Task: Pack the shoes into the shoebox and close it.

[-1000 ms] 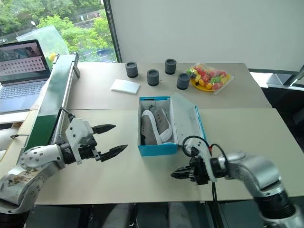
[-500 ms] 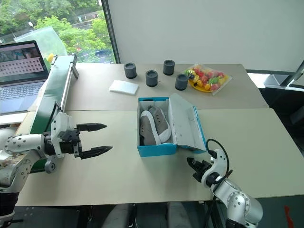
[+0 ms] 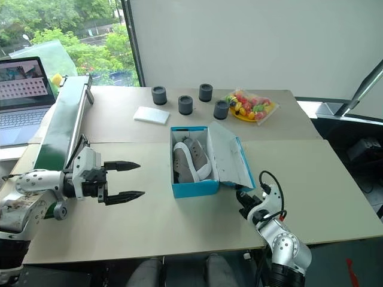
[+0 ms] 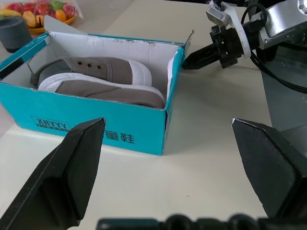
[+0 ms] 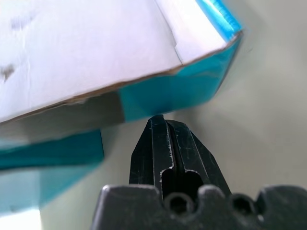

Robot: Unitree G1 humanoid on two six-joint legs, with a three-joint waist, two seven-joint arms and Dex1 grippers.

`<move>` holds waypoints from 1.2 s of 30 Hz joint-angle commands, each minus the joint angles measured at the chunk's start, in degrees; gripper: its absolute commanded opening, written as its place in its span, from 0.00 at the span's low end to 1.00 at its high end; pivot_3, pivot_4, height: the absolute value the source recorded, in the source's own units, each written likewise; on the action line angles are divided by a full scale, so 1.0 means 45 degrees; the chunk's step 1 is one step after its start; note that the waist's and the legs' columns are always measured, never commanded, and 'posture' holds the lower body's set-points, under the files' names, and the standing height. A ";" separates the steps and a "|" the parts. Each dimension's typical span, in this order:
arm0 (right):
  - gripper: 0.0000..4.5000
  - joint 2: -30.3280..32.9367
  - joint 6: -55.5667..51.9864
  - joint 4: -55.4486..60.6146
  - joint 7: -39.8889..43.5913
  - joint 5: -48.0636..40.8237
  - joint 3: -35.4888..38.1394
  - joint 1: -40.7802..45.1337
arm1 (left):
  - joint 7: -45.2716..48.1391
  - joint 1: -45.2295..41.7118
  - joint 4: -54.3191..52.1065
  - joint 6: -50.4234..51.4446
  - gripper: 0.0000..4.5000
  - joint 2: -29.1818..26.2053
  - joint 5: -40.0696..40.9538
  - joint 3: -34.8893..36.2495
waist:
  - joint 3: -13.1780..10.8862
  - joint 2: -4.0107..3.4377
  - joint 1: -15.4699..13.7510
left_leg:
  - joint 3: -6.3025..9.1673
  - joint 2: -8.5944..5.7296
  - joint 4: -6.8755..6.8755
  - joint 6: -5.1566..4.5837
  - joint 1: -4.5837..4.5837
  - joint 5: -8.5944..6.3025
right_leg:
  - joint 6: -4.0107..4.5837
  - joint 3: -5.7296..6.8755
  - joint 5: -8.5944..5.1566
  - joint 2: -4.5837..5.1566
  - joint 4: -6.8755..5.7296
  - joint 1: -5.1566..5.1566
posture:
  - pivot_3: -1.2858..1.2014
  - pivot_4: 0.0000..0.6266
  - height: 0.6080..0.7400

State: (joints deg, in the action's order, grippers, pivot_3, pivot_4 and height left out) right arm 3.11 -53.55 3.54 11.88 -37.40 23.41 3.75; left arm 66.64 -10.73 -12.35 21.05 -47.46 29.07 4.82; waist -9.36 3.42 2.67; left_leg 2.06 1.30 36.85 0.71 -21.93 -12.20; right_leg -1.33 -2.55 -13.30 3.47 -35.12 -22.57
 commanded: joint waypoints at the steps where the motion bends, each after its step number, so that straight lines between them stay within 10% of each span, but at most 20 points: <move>1: 0.00 0.0408 -0.1174 -0.1334 0.0211 -0.0173 -0.0359 0.0072 | -0.0156 -0.0136 -0.0214 -0.0142 1.00 -0.0033 -0.0056 0.0203 | 0.0010 0.0016 -0.0011 | -0.0009 0.0001 -0.0008 -0.0014 0.0002 0.0006 | -0.0006 0.0002 0.0022 -0.0002 -0.0002 -0.0005 | 0.52 0.24 1.00; 22: 0.00 -0.1690 0.2681 -0.1679 -0.0551 -0.1200 0.0889 0.1801 | -0.0660 0.0194 -0.0475 -0.0241 1.00 0.0185 -0.0290 0.0134 | 0.0066 0.0100 0.0332 | -0.0297 0.0300 -0.0035 0.0038 -0.0044 -0.0040 | 0.0074 0.0048 0.0232 -0.0001 0.0196 -0.0172 | 0.52 0.24 1.00; 36: 0.00 -0.0755 0.2723 0.1117 0.1524 -0.4453 0.0558 0.3541 | -0.0825 0.0749 -0.1184 0.0121 1.00 0.0124 -0.0163 0.0155 | -0.0157 -0.0258 0.0218 | -0.0620 0.0281 -0.0080 -0.0042 -0.0299 0.0001 | -0.0021 0.0004 0.0390 -0.0109 -0.0027 -0.0650 | 0.52 0.24 1.00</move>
State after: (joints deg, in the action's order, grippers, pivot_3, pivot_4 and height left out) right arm -1.06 -40.19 5.21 17.06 -53.47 26.46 18.83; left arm 63.24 -7.84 -15.35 21.57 -46.71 27.88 4.80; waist -10.06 2.25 3.65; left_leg -0.73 2.57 36.48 0.55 -23.29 -12.25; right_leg -1.37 -2.51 -11.52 2.97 -35.22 -25.49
